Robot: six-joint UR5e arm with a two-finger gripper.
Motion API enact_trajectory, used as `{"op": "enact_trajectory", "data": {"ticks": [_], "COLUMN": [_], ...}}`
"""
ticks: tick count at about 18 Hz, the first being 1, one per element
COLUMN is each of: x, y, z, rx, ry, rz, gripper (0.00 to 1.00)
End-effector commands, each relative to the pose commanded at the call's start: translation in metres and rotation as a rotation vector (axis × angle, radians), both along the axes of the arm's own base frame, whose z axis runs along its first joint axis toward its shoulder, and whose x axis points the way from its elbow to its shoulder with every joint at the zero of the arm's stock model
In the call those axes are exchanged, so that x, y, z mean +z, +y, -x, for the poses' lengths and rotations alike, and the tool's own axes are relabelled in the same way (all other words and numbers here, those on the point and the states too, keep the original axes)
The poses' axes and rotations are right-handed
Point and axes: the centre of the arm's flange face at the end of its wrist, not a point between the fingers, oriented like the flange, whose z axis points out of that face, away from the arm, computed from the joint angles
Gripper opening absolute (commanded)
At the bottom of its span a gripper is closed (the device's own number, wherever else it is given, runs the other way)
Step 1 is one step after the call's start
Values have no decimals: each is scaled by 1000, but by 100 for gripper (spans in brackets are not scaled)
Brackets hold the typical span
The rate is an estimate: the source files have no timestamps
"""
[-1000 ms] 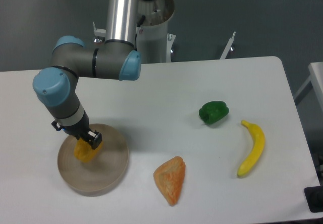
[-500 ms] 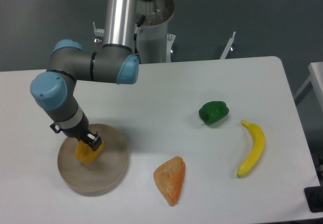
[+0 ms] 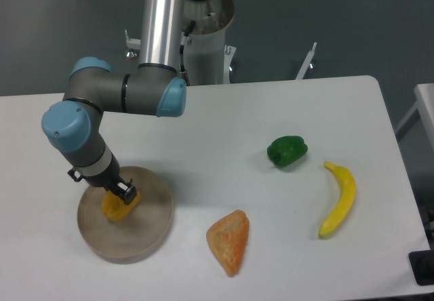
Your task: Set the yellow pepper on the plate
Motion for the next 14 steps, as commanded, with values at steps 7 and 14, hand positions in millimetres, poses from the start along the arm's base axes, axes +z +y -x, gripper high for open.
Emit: {"op": "enact_trajectory", "data": {"ticks": [7,14], "x": [5,57], "y": [2,1], "z": [2,75], "rx": [0,-23], "ry": [3,28], "rz": [-10,-69], "gripper": [100,100]}}
